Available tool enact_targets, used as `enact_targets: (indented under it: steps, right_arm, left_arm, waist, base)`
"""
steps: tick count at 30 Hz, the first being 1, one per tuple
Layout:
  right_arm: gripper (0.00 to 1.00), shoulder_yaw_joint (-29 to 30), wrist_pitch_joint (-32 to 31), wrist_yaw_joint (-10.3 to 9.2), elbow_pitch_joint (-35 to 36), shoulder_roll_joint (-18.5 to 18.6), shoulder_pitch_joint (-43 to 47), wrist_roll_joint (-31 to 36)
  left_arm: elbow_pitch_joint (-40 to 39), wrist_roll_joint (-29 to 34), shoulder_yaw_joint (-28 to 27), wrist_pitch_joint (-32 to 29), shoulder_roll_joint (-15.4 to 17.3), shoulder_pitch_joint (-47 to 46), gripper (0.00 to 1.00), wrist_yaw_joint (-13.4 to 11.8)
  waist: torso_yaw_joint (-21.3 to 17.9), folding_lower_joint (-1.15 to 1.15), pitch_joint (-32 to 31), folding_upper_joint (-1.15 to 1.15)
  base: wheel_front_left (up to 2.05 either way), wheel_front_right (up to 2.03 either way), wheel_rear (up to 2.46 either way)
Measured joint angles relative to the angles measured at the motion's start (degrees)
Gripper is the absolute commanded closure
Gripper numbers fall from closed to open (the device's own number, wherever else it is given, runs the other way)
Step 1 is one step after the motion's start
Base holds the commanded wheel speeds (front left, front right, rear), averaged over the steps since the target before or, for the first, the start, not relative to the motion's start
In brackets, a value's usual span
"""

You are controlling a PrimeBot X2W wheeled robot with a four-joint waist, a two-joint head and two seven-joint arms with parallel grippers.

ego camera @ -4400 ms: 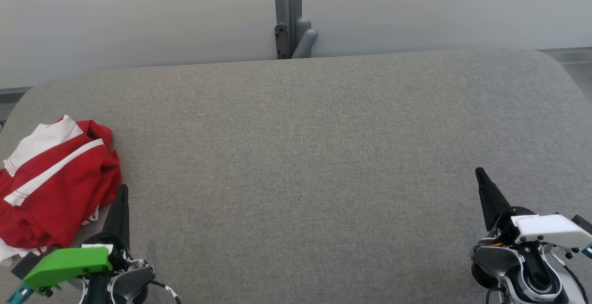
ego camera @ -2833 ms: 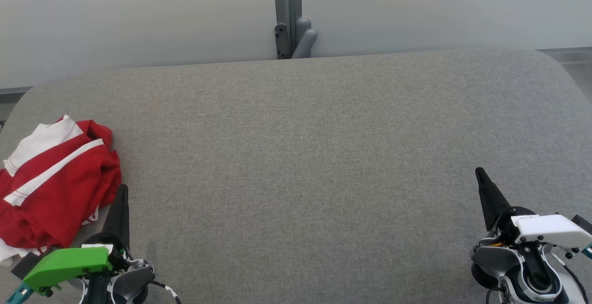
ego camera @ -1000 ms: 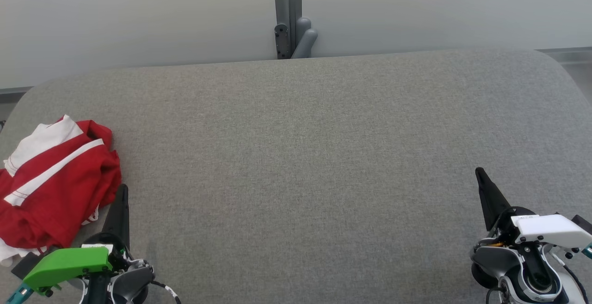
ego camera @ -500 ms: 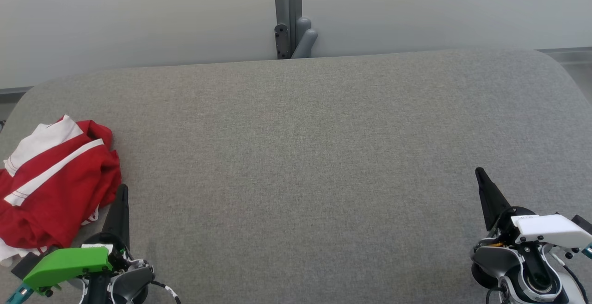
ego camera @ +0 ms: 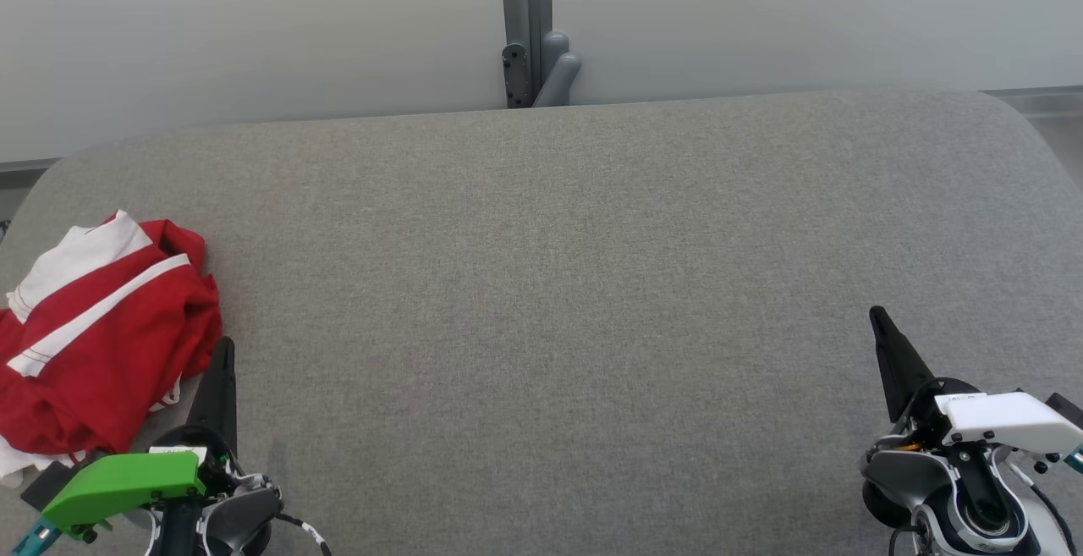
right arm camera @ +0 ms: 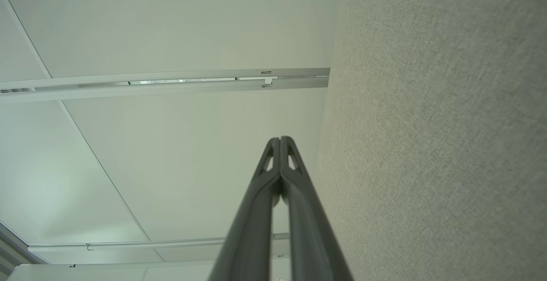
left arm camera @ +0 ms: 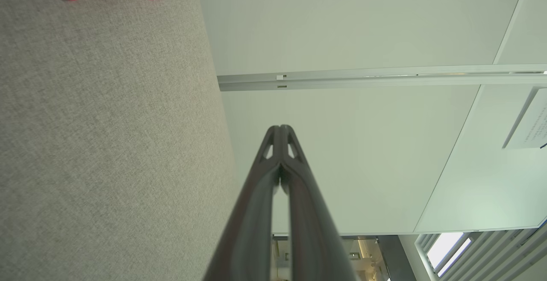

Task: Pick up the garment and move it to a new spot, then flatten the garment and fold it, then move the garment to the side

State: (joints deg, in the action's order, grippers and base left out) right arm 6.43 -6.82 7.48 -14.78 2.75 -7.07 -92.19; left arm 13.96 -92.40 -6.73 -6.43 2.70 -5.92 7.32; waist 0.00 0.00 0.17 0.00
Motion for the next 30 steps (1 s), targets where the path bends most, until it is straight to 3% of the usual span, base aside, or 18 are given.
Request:
enact_targets:
  steps: [7,8,19,30]
  right_arm:
    - [1.00,0.0,0.0,0.00,0.0,0.0,0.0,0.0]
    - [0.00,0.0,0.0,0.00,-0.2,0.0,0.0,0.0]
    - [0.00,-1.1,1.3,-0.01,-1.3,-0.4,2.1,1.2]
    - [0.00,-2.5,4.5,-0.01,-0.6,0.8,2.1,12.2]
  left_arm:
    - [0.0,0.0,0.0,0.0,0.0,0.0,1.00,0.0]
    - [0.1,0.0,0.0,0.0,0.0,0.1,0.00,0.0]
    - [2.4,1.3,0.9,1.6,-0.6,2.4,0.00,-0.2]
    - [1.8,14.9,1.0,4.6,-0.6,2.4,0.00,-0.2]
  waist:
    - [0.0,0.00,0.0,0.00]
    - [0.0,0.00,0.0,0.00]
    - [0.0,0.00,0.1,0.00]
    - [-0.1,0.00,0.3,0.00]
  base:
    - [0.00,0.00,0.00]
    - [0.00,0.00,0.00]
    - [0.00,0.00,0.00]
    - [0.00,0.00,0.00]
